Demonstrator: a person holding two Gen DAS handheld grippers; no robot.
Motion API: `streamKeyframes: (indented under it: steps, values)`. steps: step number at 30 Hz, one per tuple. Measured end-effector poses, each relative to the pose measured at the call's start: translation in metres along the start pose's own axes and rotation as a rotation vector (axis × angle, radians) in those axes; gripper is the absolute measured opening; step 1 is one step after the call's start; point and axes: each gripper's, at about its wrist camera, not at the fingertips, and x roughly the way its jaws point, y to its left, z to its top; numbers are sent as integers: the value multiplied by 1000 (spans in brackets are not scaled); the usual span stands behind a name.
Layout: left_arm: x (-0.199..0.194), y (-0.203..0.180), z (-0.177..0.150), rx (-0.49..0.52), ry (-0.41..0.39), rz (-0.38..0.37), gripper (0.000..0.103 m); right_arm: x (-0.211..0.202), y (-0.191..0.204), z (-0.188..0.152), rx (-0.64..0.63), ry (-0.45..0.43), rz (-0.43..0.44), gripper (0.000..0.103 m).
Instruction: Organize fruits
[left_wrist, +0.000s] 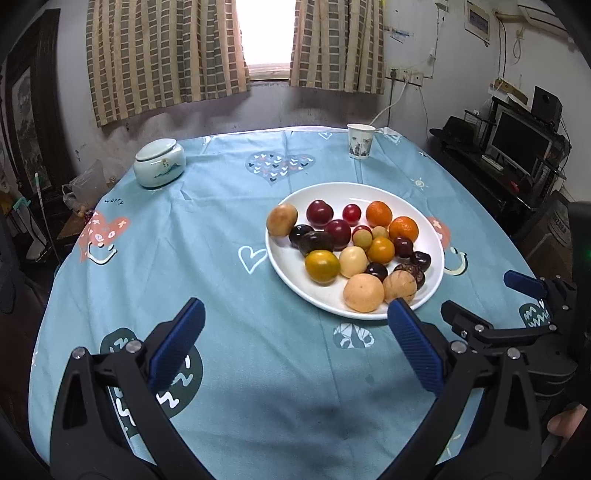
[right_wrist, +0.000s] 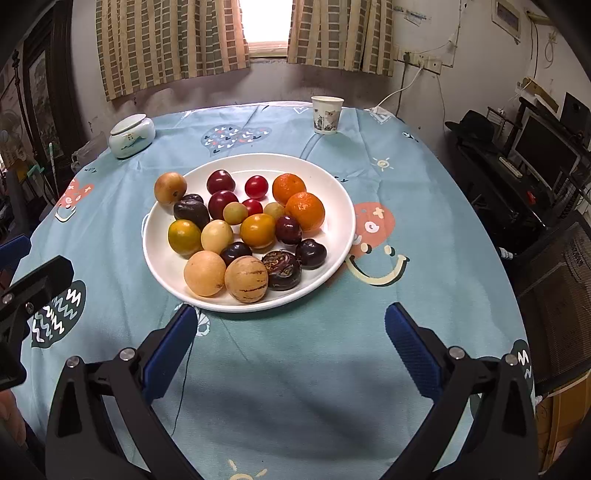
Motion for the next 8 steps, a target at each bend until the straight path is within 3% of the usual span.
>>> streamKeyframes:
  steps: [8]
  values:
    - [3, 2, 1, -14, 22, -5, 101, 0, 0, 0, 0, 1, 1, 102]
